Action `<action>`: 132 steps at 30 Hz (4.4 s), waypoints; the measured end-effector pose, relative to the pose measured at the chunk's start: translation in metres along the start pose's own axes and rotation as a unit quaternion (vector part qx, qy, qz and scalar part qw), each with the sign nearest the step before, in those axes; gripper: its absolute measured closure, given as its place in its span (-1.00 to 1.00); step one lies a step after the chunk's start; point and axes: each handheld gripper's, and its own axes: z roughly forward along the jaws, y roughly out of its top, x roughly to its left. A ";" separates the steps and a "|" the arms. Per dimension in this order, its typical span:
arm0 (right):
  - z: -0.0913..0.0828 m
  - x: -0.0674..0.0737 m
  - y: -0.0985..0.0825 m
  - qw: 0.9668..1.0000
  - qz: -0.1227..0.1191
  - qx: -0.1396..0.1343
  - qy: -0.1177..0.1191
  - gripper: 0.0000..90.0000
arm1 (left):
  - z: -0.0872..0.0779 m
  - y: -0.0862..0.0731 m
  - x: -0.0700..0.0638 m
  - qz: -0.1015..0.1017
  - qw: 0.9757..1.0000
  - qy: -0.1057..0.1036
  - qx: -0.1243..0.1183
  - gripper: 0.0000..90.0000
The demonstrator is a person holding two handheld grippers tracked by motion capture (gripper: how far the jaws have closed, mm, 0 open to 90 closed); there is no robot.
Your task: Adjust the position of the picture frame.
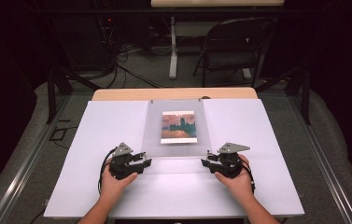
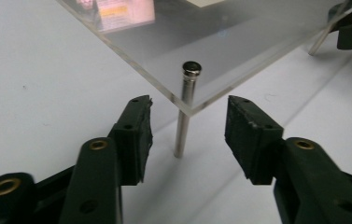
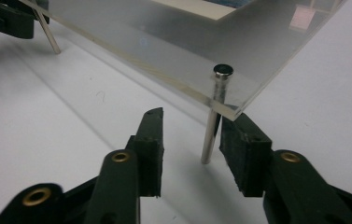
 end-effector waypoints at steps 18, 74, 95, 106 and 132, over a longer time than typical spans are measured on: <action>-0.029 0.011 -0.011 1.000 -0.023 0.006 -0.017 -0.08 | -0.026 -0.011 -0.008 0.022 1.000 0.012 -0.007 -0.18; -0.025 -0.050 0.037 0.998 0.056 0.008 -0.035 -0.10 | -0.018 0.048 0.053 -0.061 0.996 0.038 -0.056 -0.21; -0.004 -0.081 0.083 0.995 0.072 0.004 -0.064 -0.16 | -0.004 0.092 0.085 -0.106 0.991 0.058 -0.052 -0.21; 0.015 -0.087 0.113 0.995 0.072 0.001 -0.076 -0.16 | 0.007 0.118 0.090 -0.103 0.992 0.063 -0.045 -0.15; 0.075 -0.098 0.112 0.991 0.113 0.022 -0.073 -0.16 | 0.073 0.116 0.091 -0.121 0.990 0.075 -0.009 -0.17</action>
